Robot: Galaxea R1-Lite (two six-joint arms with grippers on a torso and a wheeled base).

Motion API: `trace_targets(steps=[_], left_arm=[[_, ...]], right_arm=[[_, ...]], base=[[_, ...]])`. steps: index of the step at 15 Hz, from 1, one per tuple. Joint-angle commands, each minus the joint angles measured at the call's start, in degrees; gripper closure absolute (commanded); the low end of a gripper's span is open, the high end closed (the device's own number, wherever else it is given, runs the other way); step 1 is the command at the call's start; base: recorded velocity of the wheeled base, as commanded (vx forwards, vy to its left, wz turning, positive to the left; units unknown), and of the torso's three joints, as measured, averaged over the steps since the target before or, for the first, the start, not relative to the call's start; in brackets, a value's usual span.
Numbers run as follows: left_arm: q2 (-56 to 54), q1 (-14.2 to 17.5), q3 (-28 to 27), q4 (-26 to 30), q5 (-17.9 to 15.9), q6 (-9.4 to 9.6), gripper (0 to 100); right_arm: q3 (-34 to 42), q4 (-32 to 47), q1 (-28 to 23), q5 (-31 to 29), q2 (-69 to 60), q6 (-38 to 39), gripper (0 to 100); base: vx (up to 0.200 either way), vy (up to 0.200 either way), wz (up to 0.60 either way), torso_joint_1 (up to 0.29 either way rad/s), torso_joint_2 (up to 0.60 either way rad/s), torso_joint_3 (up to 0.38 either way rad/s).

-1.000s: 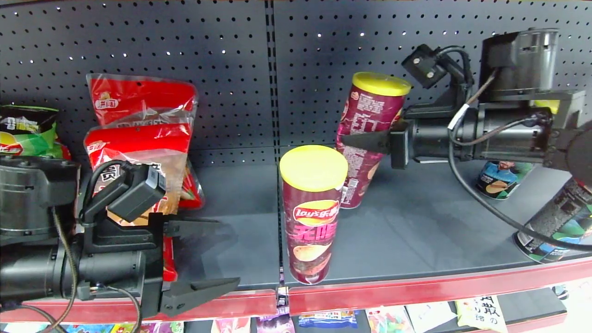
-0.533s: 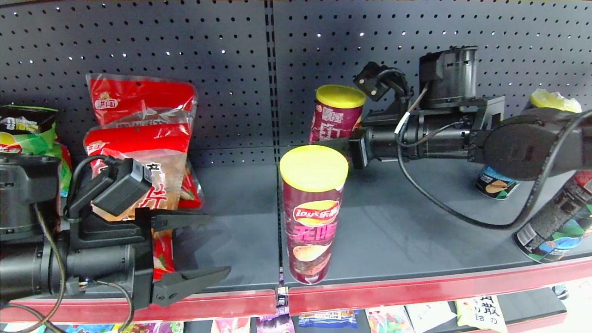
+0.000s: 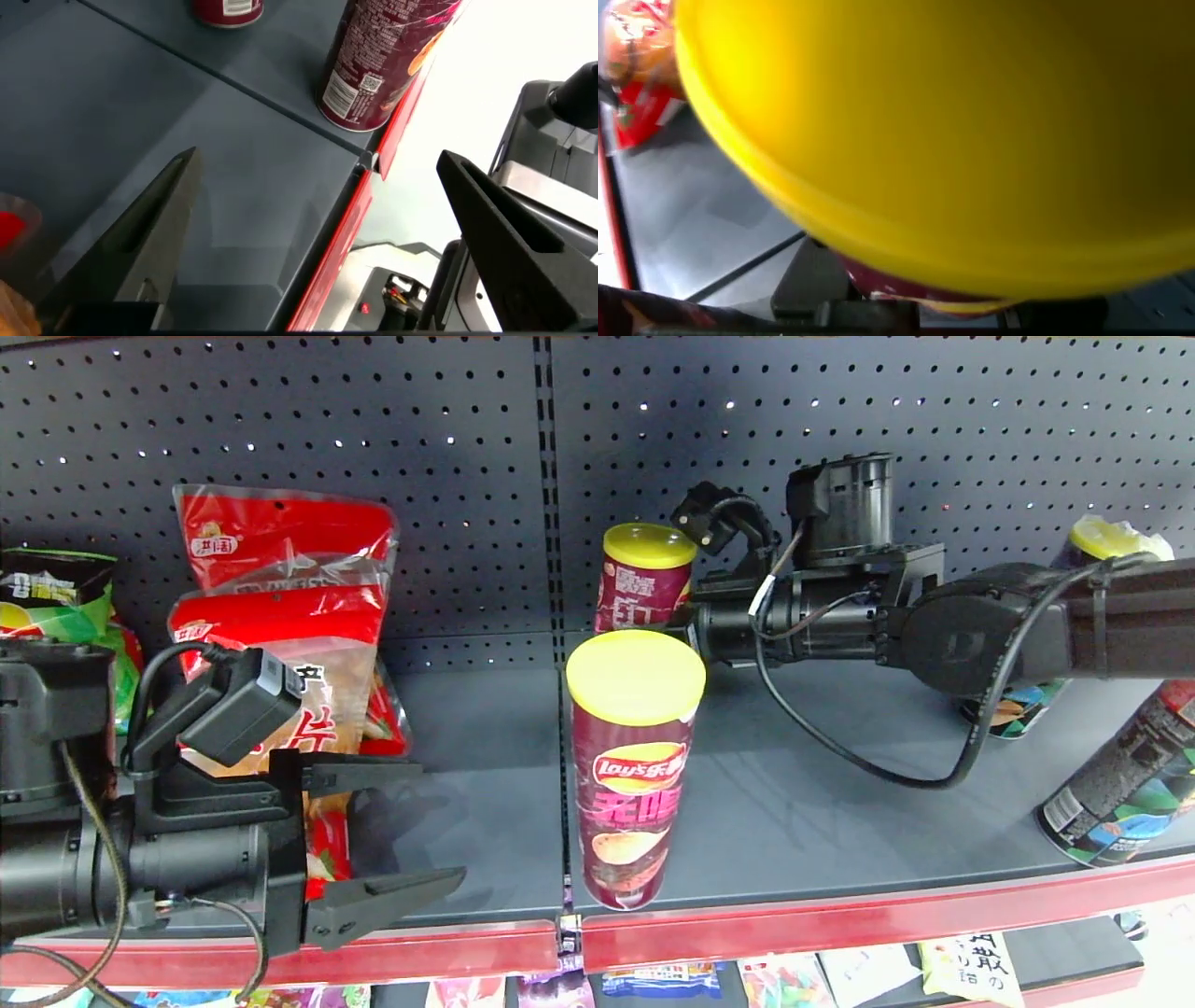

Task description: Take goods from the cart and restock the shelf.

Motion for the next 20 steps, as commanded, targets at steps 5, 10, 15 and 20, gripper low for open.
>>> trace_targets(steps=[5, 10, 15, 20], left_arm=[[0.18, 0.02, -0.01, -0.02, -0.03, 0.0, 0], [0.35, 0.1, -0.01, -0.02, 0.06, -0.09, 0], [0.7, 0.1, 0.43, 0.07, 1.64, 0.0, 0], [3.6, -0.07, 0.52, 0.07, 3.75, 0.52, 0]], right_arm=[[0.65, 0.34, 0.15, 0.0, -0.53, -0.17, 100], [6.45, 0.34, 0.24, -0.08, -5.01, -0.08, 0], [15.33, 0.17, -0.03, -3.69, -13.54, 0.53, 0], [30.27, -0.01, -0.99, -8.08, -26.19, 3.44, 0]], base=[[0.0, 0.0, 0.0, 0.0, 0.0, 0.0], [0.0, 0.0, 0.0, 0.0, 0.0, 0.0], [0.0, 0.0, 0.0, 0.0, 0.0, 0.0], [0.0, 0.0, 0.0, 0.0, 0.0, 0.0]])
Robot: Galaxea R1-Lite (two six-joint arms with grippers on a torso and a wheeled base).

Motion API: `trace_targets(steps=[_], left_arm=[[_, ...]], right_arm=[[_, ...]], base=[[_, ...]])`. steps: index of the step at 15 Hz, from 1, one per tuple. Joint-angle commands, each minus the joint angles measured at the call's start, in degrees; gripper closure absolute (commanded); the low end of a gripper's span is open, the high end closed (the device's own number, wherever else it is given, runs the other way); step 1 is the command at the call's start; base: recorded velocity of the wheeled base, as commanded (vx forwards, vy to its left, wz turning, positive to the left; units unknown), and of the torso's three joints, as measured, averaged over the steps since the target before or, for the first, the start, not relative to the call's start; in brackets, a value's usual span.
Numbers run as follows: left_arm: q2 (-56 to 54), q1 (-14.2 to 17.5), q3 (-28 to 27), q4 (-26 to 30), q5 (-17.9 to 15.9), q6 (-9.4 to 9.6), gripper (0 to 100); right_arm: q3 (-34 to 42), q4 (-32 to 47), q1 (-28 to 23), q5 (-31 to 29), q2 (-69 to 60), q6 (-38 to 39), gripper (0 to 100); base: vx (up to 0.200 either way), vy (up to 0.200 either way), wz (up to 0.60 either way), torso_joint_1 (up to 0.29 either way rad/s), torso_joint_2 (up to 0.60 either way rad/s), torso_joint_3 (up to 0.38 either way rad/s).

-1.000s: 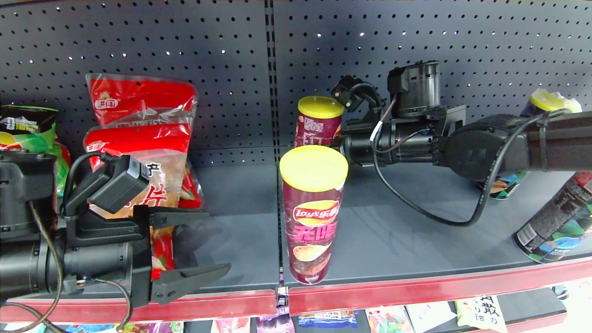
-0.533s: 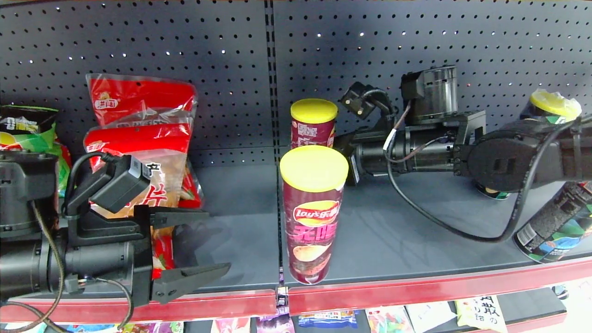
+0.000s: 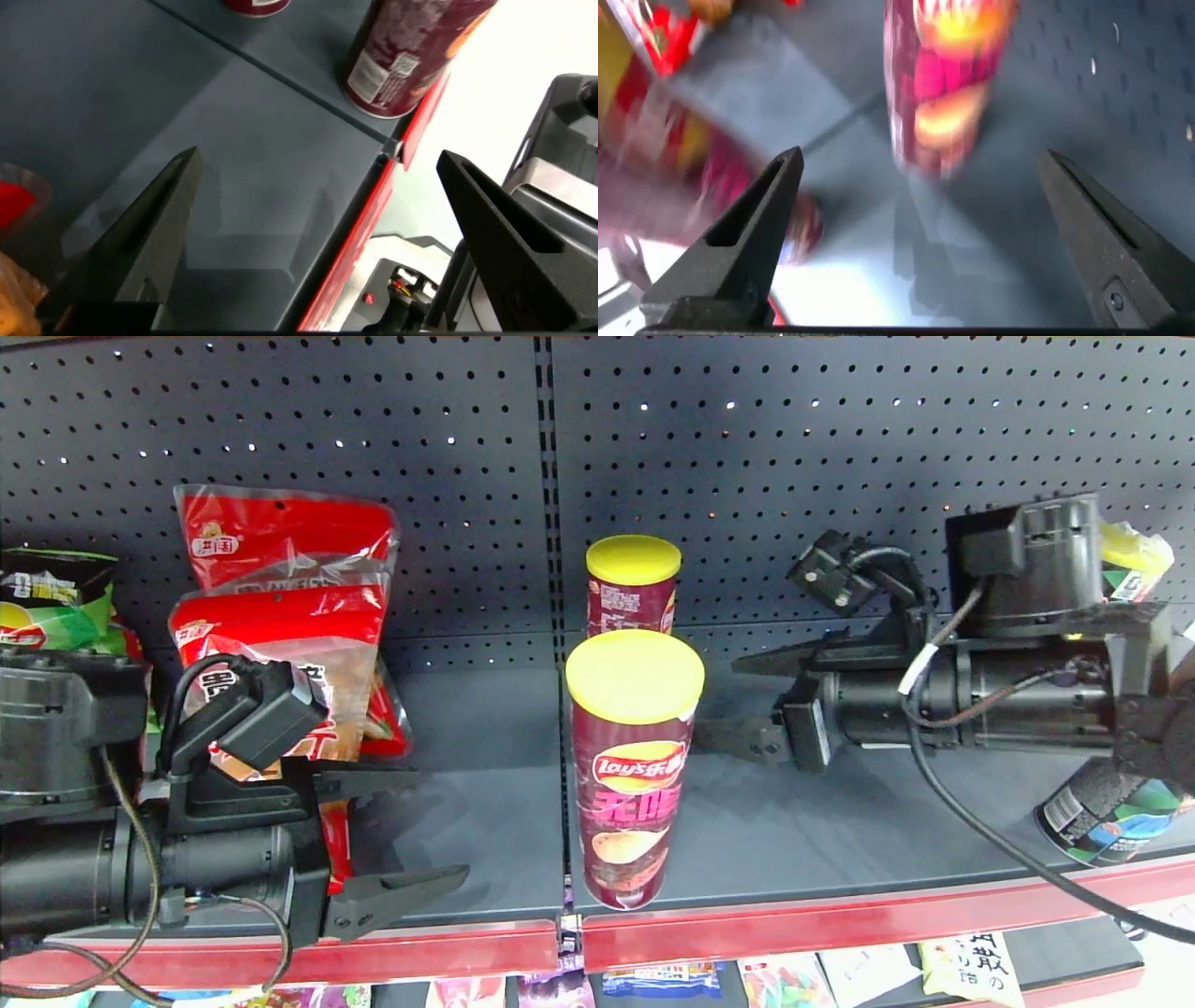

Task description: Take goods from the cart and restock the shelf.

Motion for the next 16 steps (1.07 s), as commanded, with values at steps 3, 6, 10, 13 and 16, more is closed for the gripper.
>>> trace_targets(steps=[3, 6, 10, 13, 16], left_arm=[[3.02, -1.1, -0.59, -0.13, 1.55, 0.18, 0], [7.59, -5.15, -3.84, -0.13, 5.59, 0.18, 0], [14.45, -8.66, -7.27, -0.3, 9.2, 1.94, 0], [17.0, -9.45, -8.85, -0.21, 9.28, 2.82, 0], [18.84, -9.8, -10.96, -0.21, 9.28, 2.82, 0]], right_arm=[[14.06, 0.01, 0.91, -0.52, -16.78, 0.69, 0], [27.68, 0.01, 2.84, -0.16, -32.78, 1.66, 0], [29.09, 0.27, 2.4, -0.87, -39.19, 4.82, 0], [28.74, 0.36, 2.05, -1.31, -39.9, 5.0, 0], [28.65, 0.36, 2.05, -1.66, -39.9, 6.14, 0]], base=[[0.0, 0.0, 0.0, 0.0, 0.0, 0.0], [0.0, 0.0, 0.0, 0.0, 0.0, 0.0], [0.0, 0.0, 0.0, 0.0, 0.0, 0.0], [0.0, 0.0, 0.0, 0.0, 0.0, 0.0], [0.0, 0.0, 0.0, 0.0, 0.0, 0.0]])
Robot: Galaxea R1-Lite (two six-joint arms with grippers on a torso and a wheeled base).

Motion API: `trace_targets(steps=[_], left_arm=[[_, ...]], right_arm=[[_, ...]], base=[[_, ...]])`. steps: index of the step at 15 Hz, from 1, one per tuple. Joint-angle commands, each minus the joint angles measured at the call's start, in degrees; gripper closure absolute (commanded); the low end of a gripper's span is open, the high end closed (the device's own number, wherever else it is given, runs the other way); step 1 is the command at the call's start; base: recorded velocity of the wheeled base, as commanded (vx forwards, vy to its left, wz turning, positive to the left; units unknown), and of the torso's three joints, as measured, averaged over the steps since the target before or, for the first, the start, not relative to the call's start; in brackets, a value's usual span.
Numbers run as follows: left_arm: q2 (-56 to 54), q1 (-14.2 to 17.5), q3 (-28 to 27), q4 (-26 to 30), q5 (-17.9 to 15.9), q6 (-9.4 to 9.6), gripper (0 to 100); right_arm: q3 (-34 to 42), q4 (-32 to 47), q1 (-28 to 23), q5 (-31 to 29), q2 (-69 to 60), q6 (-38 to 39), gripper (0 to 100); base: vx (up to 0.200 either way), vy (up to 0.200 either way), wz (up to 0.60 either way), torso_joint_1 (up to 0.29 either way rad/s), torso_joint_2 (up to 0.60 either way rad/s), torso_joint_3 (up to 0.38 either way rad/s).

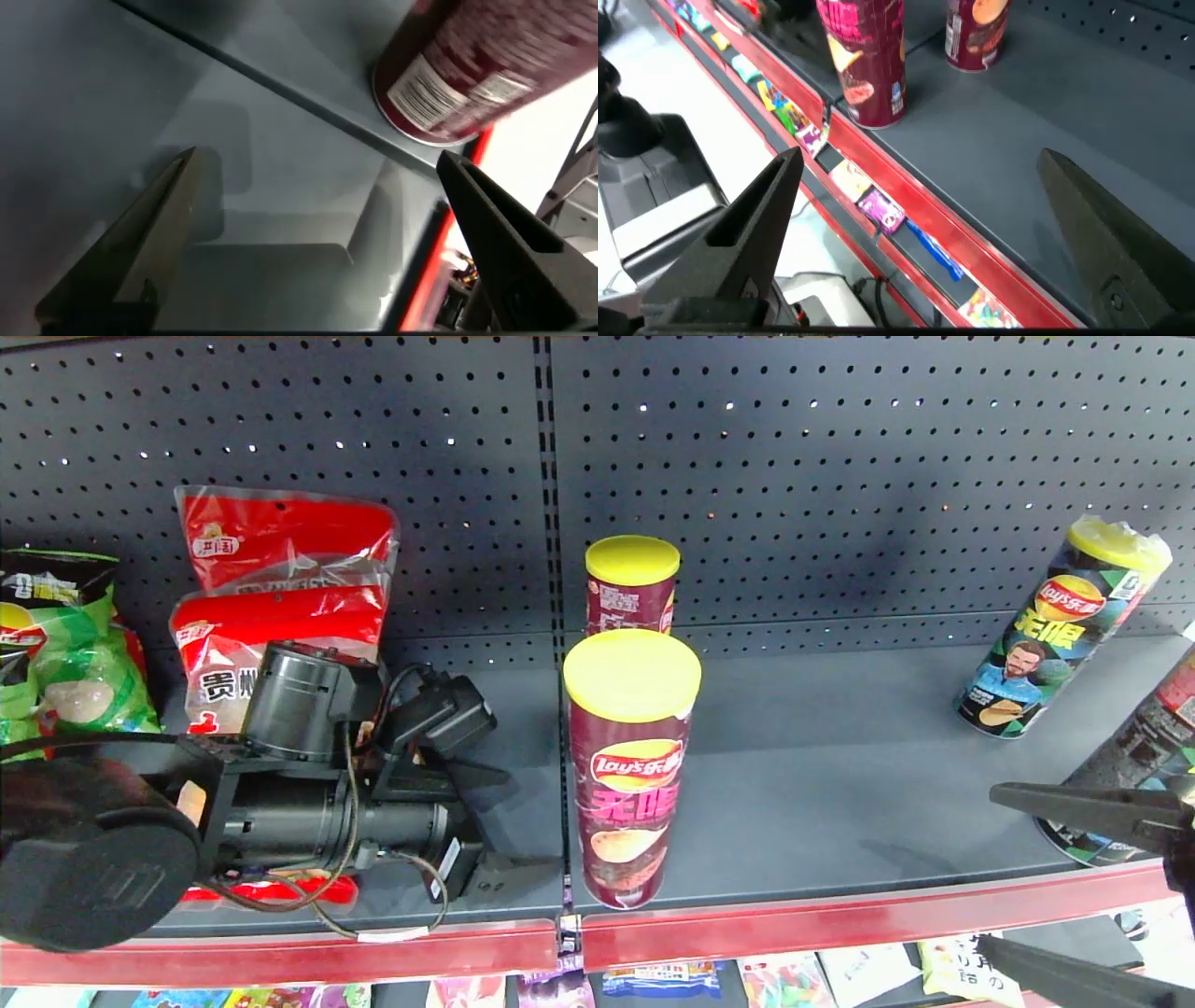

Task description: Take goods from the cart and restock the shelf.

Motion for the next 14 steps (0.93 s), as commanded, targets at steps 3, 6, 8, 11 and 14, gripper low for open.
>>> trace_targets(steps=[3, 6, 8, 11, 14], left_arm=[[3.05, -0.7, -2.96, -0.01, -0.1, 0.02, 0], [3.84, -1.05, -4.19, -0.01, -0.1, -0.07, 0], [4.37, -1.05, -4.54, -0.01, -0.1, -0.07, 0], [4.54, -1.05, -4.81, -0.01, -0.19, -0.07, 0], [2.87, -0.61, -4.19, -0.01, -0.1, -0.25, 0]], right_arm=[[-0.02, -0.12, 0.01, -0.01, -0.25, 0.24, 0], [-0.37, -0.12, 0.01, -0.01, 0.19, 0.24, 0], [-0.55, -0.12, 0.01, -0.01, 0.37, 0.24, 0], [-0.64, -0.12, 0.01, -0.01, 0.45, 0.24, 0], [-0.11, -0.03, 0.01, -0.01, 0.81, 0.24, 0]], base=[[0.0, 0.0, 0.0, 0.0, 0.0, 0.0], [0.0, 0.0, 0.0, 0.0, 0.0, 0.0], [0.0, 0.0, 0.0, 0.0, 0.0, 0.0], [0.0, 0.0, 0.0, 0.0, 0.0, 0.0], [0.0, 0.0, 0.0, 0.0, 0.0, 0.0]])
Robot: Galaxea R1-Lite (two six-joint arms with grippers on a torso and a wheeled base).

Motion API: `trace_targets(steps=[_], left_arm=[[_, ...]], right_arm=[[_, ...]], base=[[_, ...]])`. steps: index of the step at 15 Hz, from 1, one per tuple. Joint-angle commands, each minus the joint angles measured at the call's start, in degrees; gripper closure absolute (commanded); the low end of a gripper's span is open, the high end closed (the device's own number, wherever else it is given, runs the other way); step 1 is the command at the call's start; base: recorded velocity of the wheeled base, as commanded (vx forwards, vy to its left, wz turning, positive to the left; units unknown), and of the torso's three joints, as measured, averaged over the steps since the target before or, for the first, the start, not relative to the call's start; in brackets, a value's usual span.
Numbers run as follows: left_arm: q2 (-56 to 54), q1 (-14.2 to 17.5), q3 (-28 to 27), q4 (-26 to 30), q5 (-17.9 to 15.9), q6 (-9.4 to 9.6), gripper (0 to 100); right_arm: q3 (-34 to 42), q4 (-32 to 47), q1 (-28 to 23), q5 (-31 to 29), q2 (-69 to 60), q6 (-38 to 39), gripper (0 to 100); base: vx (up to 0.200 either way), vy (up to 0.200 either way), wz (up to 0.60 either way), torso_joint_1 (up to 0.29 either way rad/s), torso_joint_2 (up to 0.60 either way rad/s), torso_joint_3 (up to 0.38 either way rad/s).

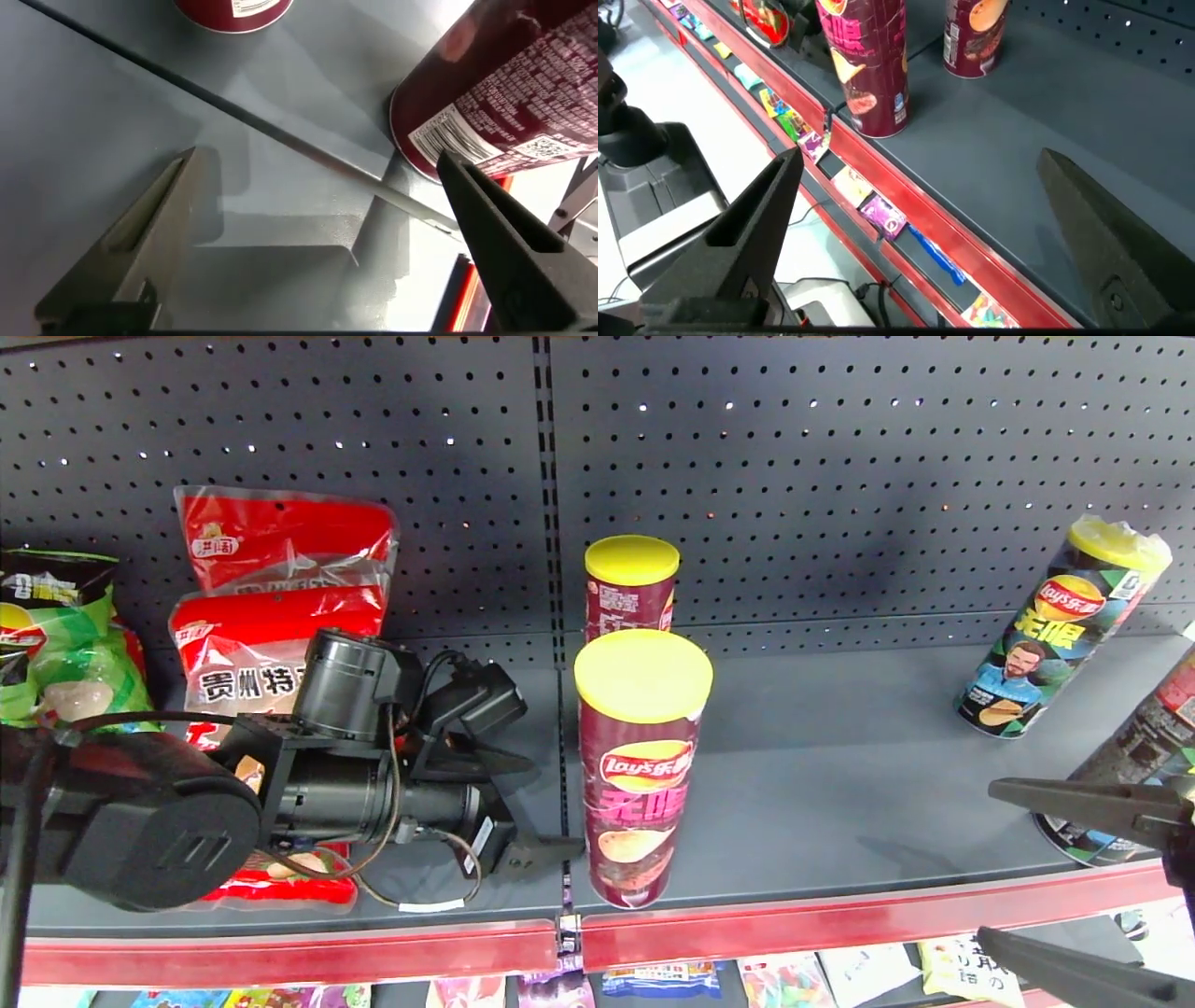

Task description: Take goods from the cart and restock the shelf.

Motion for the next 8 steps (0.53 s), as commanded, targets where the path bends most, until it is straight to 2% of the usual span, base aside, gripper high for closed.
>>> trace_targets(steps=[1, 2, 3, 4, 5, 6, 7, 8], left_arm=[[-3.26, 1.17, 0.86, 0.06, 0.18, -0.1, 0], [-7.48, 2.49, 3.05, 0.15, 0.45, -0.28, 0], [-13.37, 3.54, 6.48, 0.15, 2.03, -1.51, 0], [-20.13, 4.16, 10.26, 0.23, 4.31, -4.32, 0], [-27.69, 4.34, 13.95, 0.5, 7.83, -8.1, 0], [-33.14, 4.34, 16.41, 0.85, 10.91, -10.47, 0], [-43.86, 4.42, 21.07, 4.28, 18.29, -13.29, 0], [-50.46, 4.42, 22.92, 7.97, 22.95, -13.64, 0]], right_arm=[[0.61, -0.06, 0.01, -0.08, 0.13, -0.04, 0], [1.66, 0.12, 0.01, -0.16, -0.4, -0.12, 0], [3.42, 0.12, 0.01, -0.69, -1.89, -0.21, 0], [5.09, 0.21, 0.01, -2.1, -4.0, -0.21, 0], [7.2, 0.21, 0.01, -4.56, -6.73, -0.21, 0], [8.69, 0.29, 0.01, -6.67, -9.1, -0.21, 0], [12.03, 1.96, -0.34, -11.94, -15.08, -0.21, 0], [13.09, 5.13, -1.04, -14.93, -20.09, -0.21, 0]], base=[[0.0, 0.0, 0.0, 0.0, 0.0, 0.0], [0.0, 0.0, 0.0, 0.0, 0.0, 0.0], [0.0, 0.0, 0.0, 0.0, 0.0, 0.0], [0.0, 0.0, 0.0, 0.0, 0.0, 0.0], [0.0, 0.0, 0.0, 0.0, 0.0, 0.0], [0.0, 0.0, 0.0, 0.0, 0.0, 0.0], [0.0, 0.0, 0.0, 0.0, 0.0, 0.0], [0.0, 0.0, 0.0, 0.0, 0.0, 0.0]])
